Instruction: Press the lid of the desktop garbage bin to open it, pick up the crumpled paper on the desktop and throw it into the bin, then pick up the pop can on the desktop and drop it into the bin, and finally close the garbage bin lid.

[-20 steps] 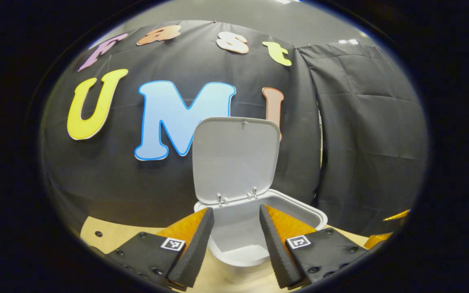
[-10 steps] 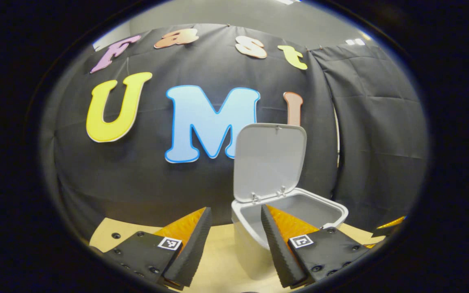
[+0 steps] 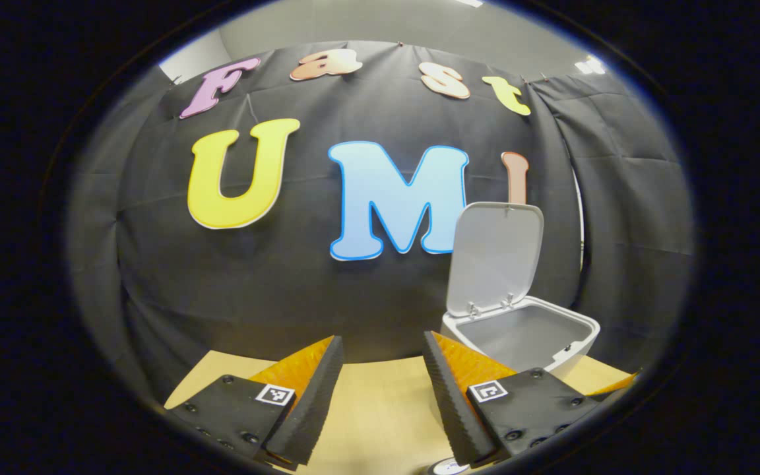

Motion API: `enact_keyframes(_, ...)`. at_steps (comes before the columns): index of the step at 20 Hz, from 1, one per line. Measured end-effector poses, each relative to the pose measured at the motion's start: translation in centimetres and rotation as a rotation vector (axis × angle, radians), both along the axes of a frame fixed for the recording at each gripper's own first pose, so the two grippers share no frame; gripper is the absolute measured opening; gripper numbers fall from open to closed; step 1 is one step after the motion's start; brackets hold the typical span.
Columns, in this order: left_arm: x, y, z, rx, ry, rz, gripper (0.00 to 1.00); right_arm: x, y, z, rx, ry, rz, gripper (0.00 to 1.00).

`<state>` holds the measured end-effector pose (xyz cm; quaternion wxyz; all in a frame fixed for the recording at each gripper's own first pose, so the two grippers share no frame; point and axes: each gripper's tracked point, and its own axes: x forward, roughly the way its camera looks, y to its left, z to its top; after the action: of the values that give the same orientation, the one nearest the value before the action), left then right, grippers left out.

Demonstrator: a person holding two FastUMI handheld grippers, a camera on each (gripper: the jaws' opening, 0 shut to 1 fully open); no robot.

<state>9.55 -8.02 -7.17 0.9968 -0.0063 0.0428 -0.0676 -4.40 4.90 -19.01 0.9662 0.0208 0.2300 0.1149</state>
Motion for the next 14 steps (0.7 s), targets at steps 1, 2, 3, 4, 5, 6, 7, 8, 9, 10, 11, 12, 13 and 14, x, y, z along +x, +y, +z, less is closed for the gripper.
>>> enact_keyframes(1, -0.2, 0.7, -0.1, 0.002, 0.003, 0.011, 0.82, 0.0, 0.8, -0.4, -0.006, 0.008, 0.014, 0.91)
enact_keyframes(2, -0.4, 1.4, -0.2, 0.004, 0.004, 0.02, 0.83, 0.0, 1.4, -0.6, -0.012, 0.015, 0.031, 0.97)
enact_keyframes(3, -0.6, 2.0, -0.2, 0.003, 0.006, 0.029, 0.83, -0.1, 1.9, -1.0, -0.018, 0.023, 0.047, 0.96)
enact_keyframes(4, -0.7, 2.6, -0.2, 0.002, 0.006, 0.039, 0.83, 0.0, 2.4, -1.4, -0.022, 0.032, 0.06, 0.96)
enact_keyframes(5, -0.8, 3.3, -0.2, 0.002, 0.008, 0.048, 0.83, -0.1, 3.0, -2.1, -0.026, 0.042, 0.071, 0.96)
enact_keyframes(6, -1.0, 3.8, -0.3, 0.003, 0.009, 0.057, 0.83, 0.1, 3.4, -2.7, -0.031, 0.051, 0.081, 0.97)
enact_keyframes(7, -1.1, 4.5, -0.4, 0.004, 0.01, 0.065, 0.83, 0.7, 4.1, -3.1, -0.037, 0.06, 0.091, 0.97)
enact_keyframes(8, -1.1, 5.1, -0.5, 0.005, 0.011, 0.071, 0.81, 1.2, 4.6, -3.5, -0.044, 0.07, 0.102, 0.98)
enact_keyframes(9, -1.2, 5.6, -0.5, 0.008, 0.013, 0.078, 0.83, 1.5, 5.2, -4.0, -0.051, 0.082, 0.114, 0.97)
enact_keyframes(10, -1.1, 6.0, -0.6, 0.011, 0.015, 0.085, 0.83, 1.7, 5.6, -4.5, -0.058, 0.093, 0.126, 0.97)
enact_keyframes(11, -0.9, 6.5, -0.7, 0.012, 0.016, 0.092, 0.83, 1.8, 6.1, -4.9, -0.066, 0.106, 0.138, 0.98)
enact_keyframes(12, -0.9, 7.0, -0.8, 0.012, 0.017, 0.098, 0.83, 2.0, 6.4, -5.4, -0.075, 0.116, 0.15, 0.98)
enact_keyframes(13, -0.9, 7.5, -0.9, 0.011, 0.018, 0.103, 0.82, 2.3, 6.9, -6.2, -0.085, 0.127, 0.161, 0.97)
enact_keyframes(14, -0.9, 7.8, -1.0, 0.011, 0.019, 0.109, 0.83, 2.5, 7.3, -6.9, -0.095, 0.138, 0.171, 0.97)
